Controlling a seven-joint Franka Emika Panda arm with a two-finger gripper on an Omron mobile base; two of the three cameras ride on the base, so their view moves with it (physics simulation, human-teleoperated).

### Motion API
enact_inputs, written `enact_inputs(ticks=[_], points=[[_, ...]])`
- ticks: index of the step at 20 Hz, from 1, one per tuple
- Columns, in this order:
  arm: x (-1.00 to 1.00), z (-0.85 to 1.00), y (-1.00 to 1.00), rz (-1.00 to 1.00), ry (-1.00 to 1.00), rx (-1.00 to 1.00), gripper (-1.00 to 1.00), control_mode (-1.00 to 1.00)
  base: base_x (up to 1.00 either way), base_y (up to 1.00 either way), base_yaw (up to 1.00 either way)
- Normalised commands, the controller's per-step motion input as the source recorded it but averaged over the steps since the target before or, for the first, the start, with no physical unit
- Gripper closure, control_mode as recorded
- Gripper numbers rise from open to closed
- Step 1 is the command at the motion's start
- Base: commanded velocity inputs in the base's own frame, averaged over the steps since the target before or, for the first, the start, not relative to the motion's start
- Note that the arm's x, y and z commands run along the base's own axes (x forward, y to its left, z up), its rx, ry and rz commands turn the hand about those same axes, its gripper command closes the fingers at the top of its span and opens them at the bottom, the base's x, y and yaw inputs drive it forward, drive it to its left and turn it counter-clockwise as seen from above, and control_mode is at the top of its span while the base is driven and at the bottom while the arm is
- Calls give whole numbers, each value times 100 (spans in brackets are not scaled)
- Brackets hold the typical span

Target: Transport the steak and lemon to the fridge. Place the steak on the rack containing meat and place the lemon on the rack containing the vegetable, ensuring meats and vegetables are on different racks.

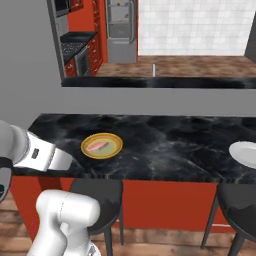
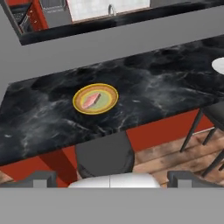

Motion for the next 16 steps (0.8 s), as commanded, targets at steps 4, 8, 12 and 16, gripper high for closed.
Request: enact_inputs(ticks=[4, 8, 12, 16], points=[[74, -4, 17, -7, 3, -3, -100, -100, 25, 9, -6], [84, -16, 34, -10, 11, -1, -100, -100, 0, 0, 0], [84, -16, 20, -8, 18, 0, -100, -100, 0, 0, 0], [58, -30, 5, -2, 19, 9, -100, -100, 0, 0, 0]])
